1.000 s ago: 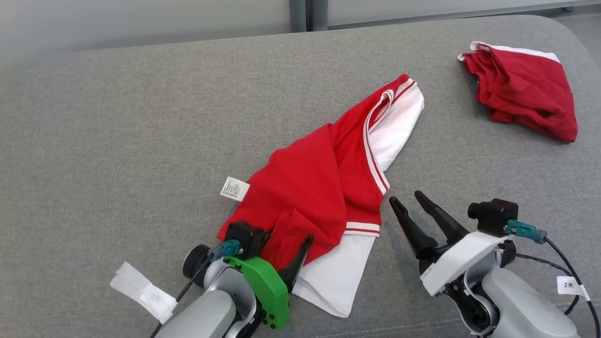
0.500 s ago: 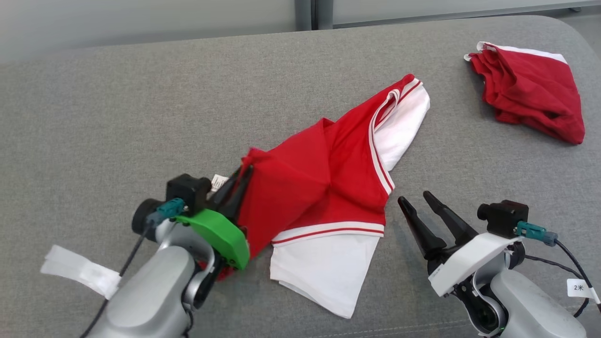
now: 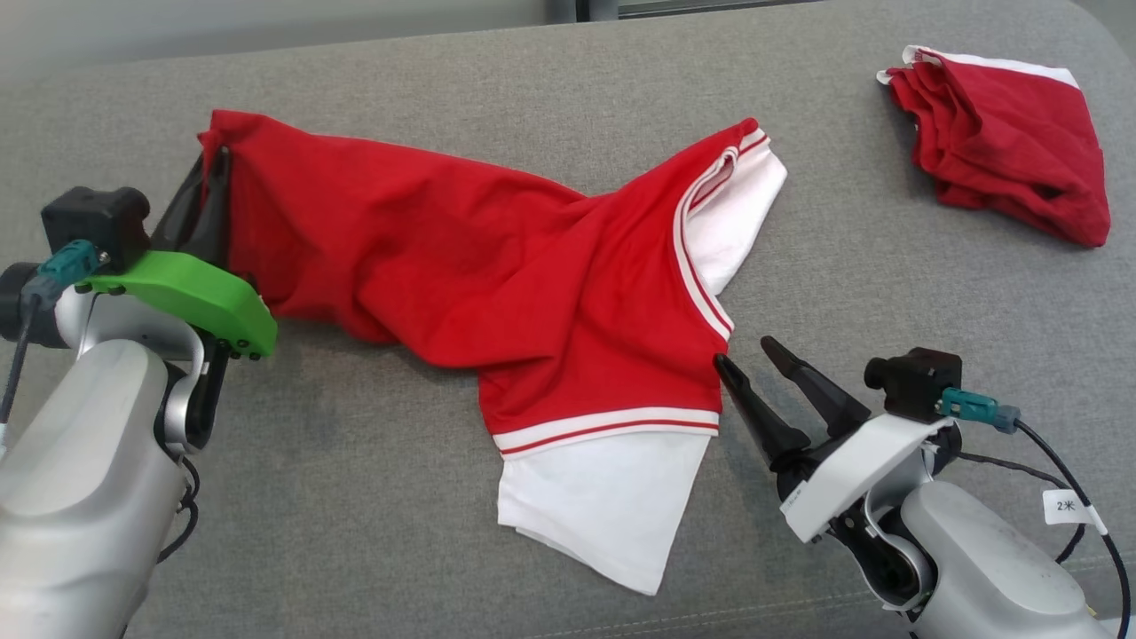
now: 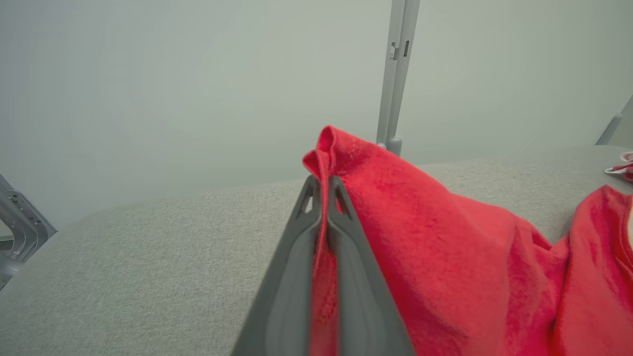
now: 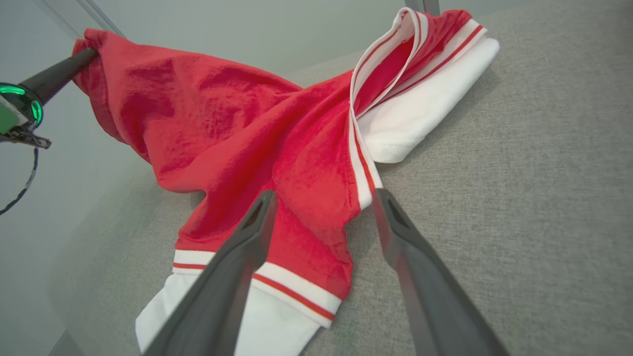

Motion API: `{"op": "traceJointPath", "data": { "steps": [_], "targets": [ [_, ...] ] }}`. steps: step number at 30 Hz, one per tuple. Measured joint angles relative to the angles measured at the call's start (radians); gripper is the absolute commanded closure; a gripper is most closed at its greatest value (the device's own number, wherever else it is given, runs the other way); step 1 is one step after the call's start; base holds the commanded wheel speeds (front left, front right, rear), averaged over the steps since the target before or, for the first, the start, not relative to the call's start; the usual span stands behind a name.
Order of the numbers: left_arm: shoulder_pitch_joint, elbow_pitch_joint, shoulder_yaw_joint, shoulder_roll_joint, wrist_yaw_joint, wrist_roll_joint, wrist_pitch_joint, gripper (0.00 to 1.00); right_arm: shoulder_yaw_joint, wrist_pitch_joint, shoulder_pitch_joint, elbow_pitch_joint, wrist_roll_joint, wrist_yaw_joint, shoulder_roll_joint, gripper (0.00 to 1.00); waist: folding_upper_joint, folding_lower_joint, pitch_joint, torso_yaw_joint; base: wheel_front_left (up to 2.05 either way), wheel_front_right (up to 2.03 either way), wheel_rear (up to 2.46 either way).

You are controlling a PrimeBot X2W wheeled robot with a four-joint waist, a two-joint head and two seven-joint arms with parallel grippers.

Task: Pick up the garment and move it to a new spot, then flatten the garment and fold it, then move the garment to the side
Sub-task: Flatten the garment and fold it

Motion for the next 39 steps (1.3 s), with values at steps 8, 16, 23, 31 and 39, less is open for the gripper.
{"op": "traceJointPath", "data": {
  "steps": [8, 16, 23, 31, 39],
  "targets": [
    [-0.039, 0.103, 0.027, 0.018, 0.008, 0.007, -0.003, 1.0, 0.023, 0.013, -0.051, -0.01, -0.01, 0.0, 0.024, 0.0, 0.0, 0.0, 0.04, -0.048, 0.0, 0.0, 0.0],
    [-0.109, 0.154, 0.058, 0.007, -0.001, -0.03, 0.002, 0.0, 0.049, 0.035, -0.052, -0.01, -0.01, 0.0, 0.005, 0.0, 0.0, 0.0, 0.086, -0.075, 0.0, 0.0, 0.0],
    [-0.133, 0.173, 0.08, 0.013, -0.031, -0.045, 0.0, 0.0, 0.078, 0.046, -0.031, -0.041, -0.007, 0.0, -0.023, 0.0, 0.0, 0.0, 0.106, -0.07, 0.0, 0.0, 0.0],
    [-0.126, 0.123, 0.149, 0.025, -0.047, -0.063, -0.012, 0.0, 0.221, 0.108, 0.053, -0.177, 0.123, 0.0, -0.072, 0.0, 0.0, 0.0, 0.096, -0.062, 0.0, 0.0, 0.0],
    [-0.027, -0.057, 0.28, -0.043, -0.046, -0.068, -0.012, 0.0, 0.238, 0.136, 0.112, -0.211, 0.21, 0.0, -0.143, 0.0, 0.0, 0.0, 0.065, -0.05, 0.0, 0.0, 0.0]
  ]
}}
